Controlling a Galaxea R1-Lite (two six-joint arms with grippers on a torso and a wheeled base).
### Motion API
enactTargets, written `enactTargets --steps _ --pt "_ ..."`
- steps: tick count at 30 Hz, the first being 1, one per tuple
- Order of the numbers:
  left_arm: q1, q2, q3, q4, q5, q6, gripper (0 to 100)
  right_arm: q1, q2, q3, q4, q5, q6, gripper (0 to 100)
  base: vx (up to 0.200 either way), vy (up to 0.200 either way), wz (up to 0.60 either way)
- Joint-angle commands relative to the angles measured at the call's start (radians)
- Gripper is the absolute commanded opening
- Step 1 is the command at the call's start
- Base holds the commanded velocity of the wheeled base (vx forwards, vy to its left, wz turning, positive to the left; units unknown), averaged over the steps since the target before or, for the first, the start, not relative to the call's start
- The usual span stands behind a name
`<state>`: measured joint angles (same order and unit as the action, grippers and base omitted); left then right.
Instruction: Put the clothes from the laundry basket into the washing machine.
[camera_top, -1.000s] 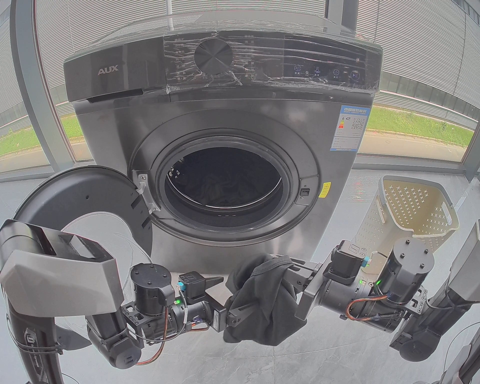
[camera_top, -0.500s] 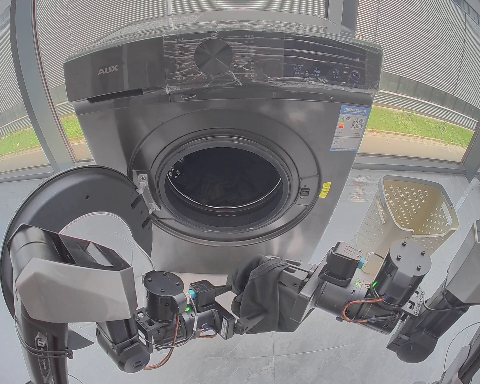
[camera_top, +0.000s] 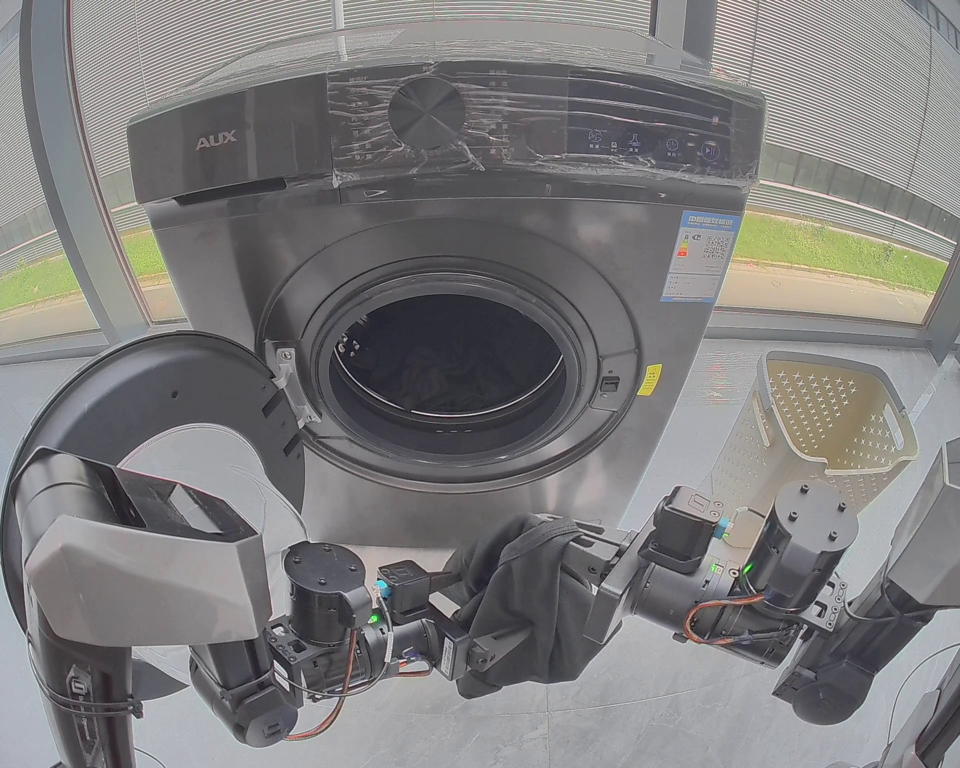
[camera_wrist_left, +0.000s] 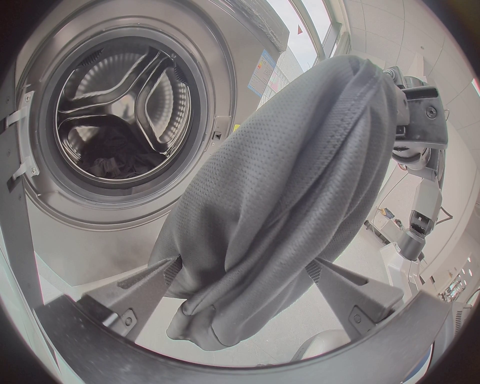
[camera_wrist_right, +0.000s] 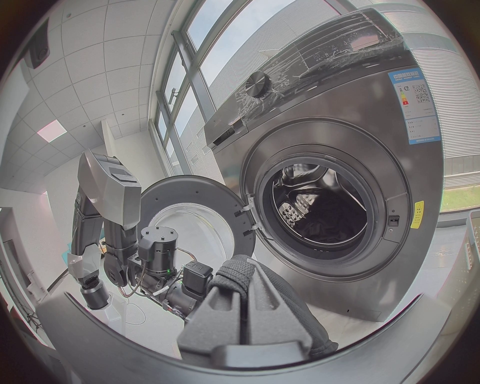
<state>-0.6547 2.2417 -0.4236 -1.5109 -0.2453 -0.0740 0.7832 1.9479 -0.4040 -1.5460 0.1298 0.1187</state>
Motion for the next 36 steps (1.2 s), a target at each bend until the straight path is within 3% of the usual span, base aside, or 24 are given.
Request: enactTargets --steps 1,12,36 --pt "-0.014 -0.017 0.019 0.000 -0.002 -0.003 100 -0.009 0.006 -0.004 0.000 -0.002 -0.001 0 0.000 0.000 0.00" --pt "-0.033 -0.085 0.057 0.000 -0.012 -0.009 100 -0.050 0.036 -0.012 -0.002 -0.004 -0.002 0 0.000 0.000 0.00" --pt "-0.097 -0.036 0.075 0.000 -0.037 -0.020 100 -0.050 0.060 -0.036 -0.002 -0.045 0.001 0 0.000 0.000 0.00"
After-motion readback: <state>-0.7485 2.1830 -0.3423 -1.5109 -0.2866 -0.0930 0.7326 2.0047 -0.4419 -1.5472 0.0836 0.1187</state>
